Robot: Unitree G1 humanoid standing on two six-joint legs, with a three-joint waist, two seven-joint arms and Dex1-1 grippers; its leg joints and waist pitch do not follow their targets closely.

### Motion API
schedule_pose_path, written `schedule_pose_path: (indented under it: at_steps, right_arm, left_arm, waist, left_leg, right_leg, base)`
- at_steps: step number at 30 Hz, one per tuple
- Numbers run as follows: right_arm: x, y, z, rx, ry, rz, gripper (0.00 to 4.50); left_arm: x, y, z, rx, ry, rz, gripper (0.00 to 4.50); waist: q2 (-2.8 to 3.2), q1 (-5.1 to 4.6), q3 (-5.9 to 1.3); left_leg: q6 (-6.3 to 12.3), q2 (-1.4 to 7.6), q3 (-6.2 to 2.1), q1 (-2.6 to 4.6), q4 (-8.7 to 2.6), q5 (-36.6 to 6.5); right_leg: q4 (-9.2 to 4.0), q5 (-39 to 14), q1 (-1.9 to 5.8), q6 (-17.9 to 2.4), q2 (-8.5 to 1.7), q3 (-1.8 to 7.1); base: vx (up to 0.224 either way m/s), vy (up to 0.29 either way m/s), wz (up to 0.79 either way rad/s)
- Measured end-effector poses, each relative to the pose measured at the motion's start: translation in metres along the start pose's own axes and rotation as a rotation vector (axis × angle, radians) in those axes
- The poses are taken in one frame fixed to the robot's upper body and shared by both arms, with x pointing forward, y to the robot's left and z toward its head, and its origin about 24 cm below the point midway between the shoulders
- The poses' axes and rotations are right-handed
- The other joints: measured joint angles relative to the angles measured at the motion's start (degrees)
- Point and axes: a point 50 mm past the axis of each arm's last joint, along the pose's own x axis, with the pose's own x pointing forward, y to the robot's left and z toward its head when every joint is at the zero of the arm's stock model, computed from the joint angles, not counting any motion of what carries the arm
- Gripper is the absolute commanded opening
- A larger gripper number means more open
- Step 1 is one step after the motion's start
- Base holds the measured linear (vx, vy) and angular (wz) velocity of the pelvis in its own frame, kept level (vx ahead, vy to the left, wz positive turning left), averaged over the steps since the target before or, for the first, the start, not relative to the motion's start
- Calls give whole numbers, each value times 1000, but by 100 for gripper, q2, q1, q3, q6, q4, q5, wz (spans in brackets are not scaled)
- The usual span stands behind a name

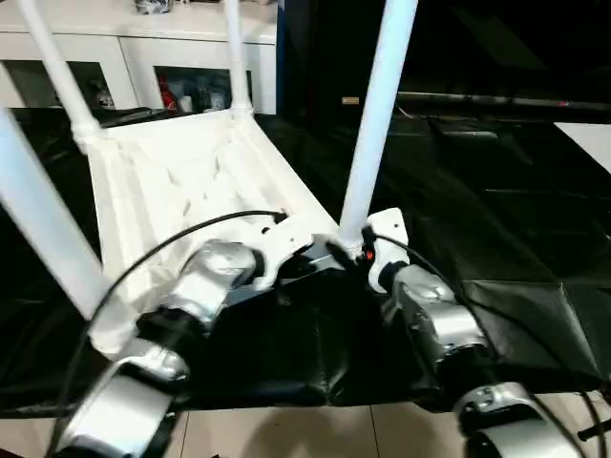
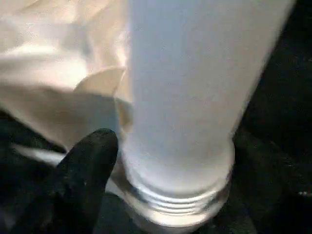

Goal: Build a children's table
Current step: Rotate leg to tighten

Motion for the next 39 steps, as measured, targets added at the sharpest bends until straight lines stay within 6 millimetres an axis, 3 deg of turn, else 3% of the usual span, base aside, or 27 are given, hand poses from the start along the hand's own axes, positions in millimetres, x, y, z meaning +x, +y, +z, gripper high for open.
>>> schedule_pose_path:
  at_steps: [6, 14, 15, 25, 34, 39]
  right_arm:
    - [-20, 3, 3, -113, -1, 295, 375]
    - [-33, 6, 2, -136, 25, 470, 375]
    - [-33, 7, 2, -138, 28, 476, 348]
    - [-30, 11, -1, -140, 29, 494, 277]
    - [-29, 12, -1, -143, 30, 484, 274]
    - [-11, 12, -7, -17, -19, 197, 273]
  left_arm:
    - [-22, -9, -7, 37, -15, -166, 0]
    - [-35, -15, -14, 25, -12, -250, 0]
    - [-35, -16, -14, 20, -11, -254, 0]
    - [-36, -15, -14, 9, -9, -255, 0]
    - [-36, -15, -14, 2, -7, -249, 0]
    - [-16, -7, -8, -35, -7, -111, 0]
  waist:
    - [28, 65, -4]
    - [24, 75, -2]
    - [23, 71, -1]
    - [19, 42, -2]
    - [18, 37, -2]
    - [10, -30, -7]
  left_leg:
    - [9, -1, 6, -36, 12, -5]
    - [18, -1, 11, -42, 22, -11]
    - [18, -1, 11, -40, 23, -11]
    - [17, -1, 11, -41, 23, -11]
    - [17, -1, 11, -41, 25, -11]
    - [6, -1, 11, -19, 35, -3]
  right_leg:
    - [-11, -9, -18, -15, -4, 2]
    - [-9, -8, -23, -16, -8, 2]
    - [-8, -8, -23, -16, -8, 3]
    - [-6, -8, -22, -16, -8, 3]
    - [-5, -8, -22, -16, -8, 3]
    - [5, -2, 3, -13, -8, 7]
  base:
    - [0, 0, 0]
    - [0, 0, 0]
    - [0, 0, 0]
    - [0, 0, 0]
    - [0, 0, 0]
    - [0, 0, 0]
